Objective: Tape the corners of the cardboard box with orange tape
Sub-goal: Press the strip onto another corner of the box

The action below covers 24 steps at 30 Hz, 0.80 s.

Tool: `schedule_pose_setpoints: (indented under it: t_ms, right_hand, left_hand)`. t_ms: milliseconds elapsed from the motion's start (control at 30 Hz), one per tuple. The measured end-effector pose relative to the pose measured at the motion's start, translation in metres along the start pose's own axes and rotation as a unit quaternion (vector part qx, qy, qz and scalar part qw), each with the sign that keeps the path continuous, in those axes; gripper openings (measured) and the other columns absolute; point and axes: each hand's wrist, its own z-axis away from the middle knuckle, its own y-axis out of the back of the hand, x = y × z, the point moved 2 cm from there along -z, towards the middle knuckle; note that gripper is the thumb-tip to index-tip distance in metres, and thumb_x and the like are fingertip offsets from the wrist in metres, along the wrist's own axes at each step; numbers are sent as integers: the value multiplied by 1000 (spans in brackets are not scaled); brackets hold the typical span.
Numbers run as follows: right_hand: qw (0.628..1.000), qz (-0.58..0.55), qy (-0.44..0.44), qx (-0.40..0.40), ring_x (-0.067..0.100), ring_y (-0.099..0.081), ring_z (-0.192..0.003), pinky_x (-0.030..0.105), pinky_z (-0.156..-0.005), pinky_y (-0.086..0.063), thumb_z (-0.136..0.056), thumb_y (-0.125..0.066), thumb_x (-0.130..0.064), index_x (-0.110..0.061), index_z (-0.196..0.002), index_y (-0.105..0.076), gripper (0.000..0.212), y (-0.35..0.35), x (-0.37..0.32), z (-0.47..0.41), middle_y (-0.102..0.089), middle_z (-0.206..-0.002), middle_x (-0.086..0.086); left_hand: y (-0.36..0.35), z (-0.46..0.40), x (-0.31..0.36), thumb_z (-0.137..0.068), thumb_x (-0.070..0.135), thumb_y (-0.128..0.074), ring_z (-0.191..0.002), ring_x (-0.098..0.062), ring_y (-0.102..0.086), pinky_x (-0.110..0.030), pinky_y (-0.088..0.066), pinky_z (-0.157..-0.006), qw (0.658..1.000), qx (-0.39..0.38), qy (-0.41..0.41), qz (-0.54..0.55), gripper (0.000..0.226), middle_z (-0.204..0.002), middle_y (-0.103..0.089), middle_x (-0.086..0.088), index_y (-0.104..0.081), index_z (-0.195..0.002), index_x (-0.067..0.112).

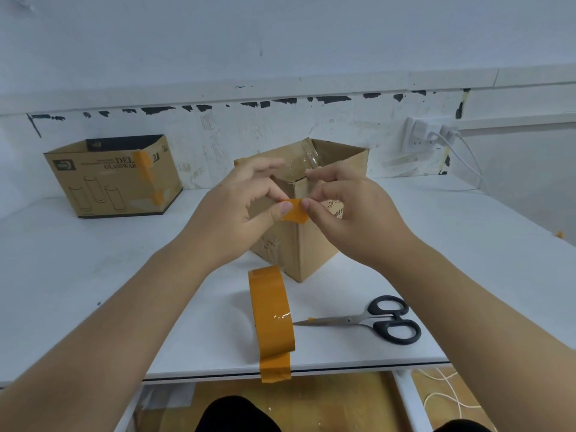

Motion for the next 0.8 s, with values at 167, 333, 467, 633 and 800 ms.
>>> schedule_pose_setpoints:
  t_ms: [167, 333, 467, 633, 800]
  right_hand:
    - [1000, 2, 0, -1, 6, -56, -107, 22, -73, -40, -91, -61, -31, -22, -83, -73, 17, 0, -1, -4, -59, -121, -12]
    - [1000, 8, 0, -1, 7, -58, -105, 28, -77, -47, -90, -62, -32, -22, -82, -74, 17, 0, 0, -4, -60, -119, -13]
    - [1000, 24, 3, 7, 9, -59, -101, 33, -81, -48, -90, -62, -33, -19, -84, -74, 19, 0, 0, -8, -60, -116, -11]
    - [999, 33, 10, 16, 11, -59, -100, 34, -80, -48, -90, -62, -32, -15, -83, -73, 21, -4, 1, -7, -61, -115, -7]
    - [998, 39, 9, 49, 11, -60, -97, 30, -77, -47, -89, -63, -31, -13, -82, -74, 22, -6, 0, -8, -63, -109, -6]
  left_hand:
    - [-1, -3, -4, -89, 32, -62, -118, 2, -49, -23, -39, -96, 1000, 12, 3, 2, 5, -124, -57, 18, -65, -86, 32]
    - [-8, 0, -6, -87, 30, -64, -125, 0, -47, -16, -32, -102, 998, 31, 25, 51, 7, -124, -58, 15, -64, -84, 36]
    - [-8, -4, -7, -87, 31, -65, -120, 4, -49, -4, -30, -97, 997, 44, 29, 56, 11, -117, -59, 20, -63, -83, 41]
    - [-9, -5, -10, -86, 31, -65, -117, 5, -50, -8, -33, -98, 997, 48, 27, 58, 11, -114, -59, 22, -63, -82, 41]
    - [-9, -8, -10, -87, 25, -66, -113, 0, -54, -22, -39, -99, 996, 63, 24, 66, 10, -108, -61, 20, -65, -84, 34]
